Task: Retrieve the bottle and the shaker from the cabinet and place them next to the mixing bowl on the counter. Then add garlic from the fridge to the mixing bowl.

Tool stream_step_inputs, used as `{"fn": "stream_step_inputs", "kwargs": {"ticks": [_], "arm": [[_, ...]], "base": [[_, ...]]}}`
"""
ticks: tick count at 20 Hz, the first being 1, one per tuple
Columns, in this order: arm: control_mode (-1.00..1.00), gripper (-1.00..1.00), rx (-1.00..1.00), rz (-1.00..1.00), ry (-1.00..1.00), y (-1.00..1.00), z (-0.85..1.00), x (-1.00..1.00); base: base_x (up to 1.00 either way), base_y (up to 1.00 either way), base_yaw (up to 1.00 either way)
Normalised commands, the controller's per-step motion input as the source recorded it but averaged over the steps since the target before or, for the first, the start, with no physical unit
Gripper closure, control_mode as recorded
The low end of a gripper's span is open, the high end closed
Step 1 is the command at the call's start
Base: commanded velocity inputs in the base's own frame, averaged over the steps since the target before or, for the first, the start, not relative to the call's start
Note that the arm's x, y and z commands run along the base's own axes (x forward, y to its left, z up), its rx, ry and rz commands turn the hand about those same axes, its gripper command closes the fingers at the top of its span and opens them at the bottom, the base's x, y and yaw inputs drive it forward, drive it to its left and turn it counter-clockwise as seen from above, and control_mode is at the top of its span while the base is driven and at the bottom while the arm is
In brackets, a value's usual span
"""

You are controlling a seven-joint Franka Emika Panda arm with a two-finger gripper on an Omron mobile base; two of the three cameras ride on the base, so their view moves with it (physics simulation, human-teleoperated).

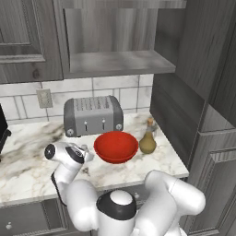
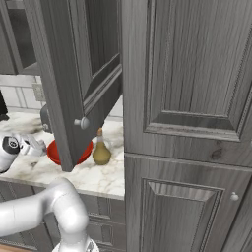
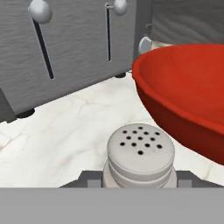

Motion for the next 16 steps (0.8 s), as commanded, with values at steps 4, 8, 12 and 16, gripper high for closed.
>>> {"fn": "stream_step_inputs", "kwargs": {"ticks": [4, 8, 12, 16], "arm": [[-1.00, 1.00, 0.00, 0.00, 0.00, 0.00, 0.00, 0.00], [-1.00, -1.00, 0.00, 0.00, 0.00, 0.00, 0.00, 0.00], [-1.00, -1.00, 0.00, 0.00, 0.00, 0.00, 0.00, 0.00], [-1.00, -1.00, 0.00, 0.00, -0.01, 0.00, 0.00, 0.00]], "base": [[0.00, 0.00, 0.00], [0.00, 0.00, 0.00], [0.00, 0.00, 0.00], [0.00, 0.00, 0.00]]}}
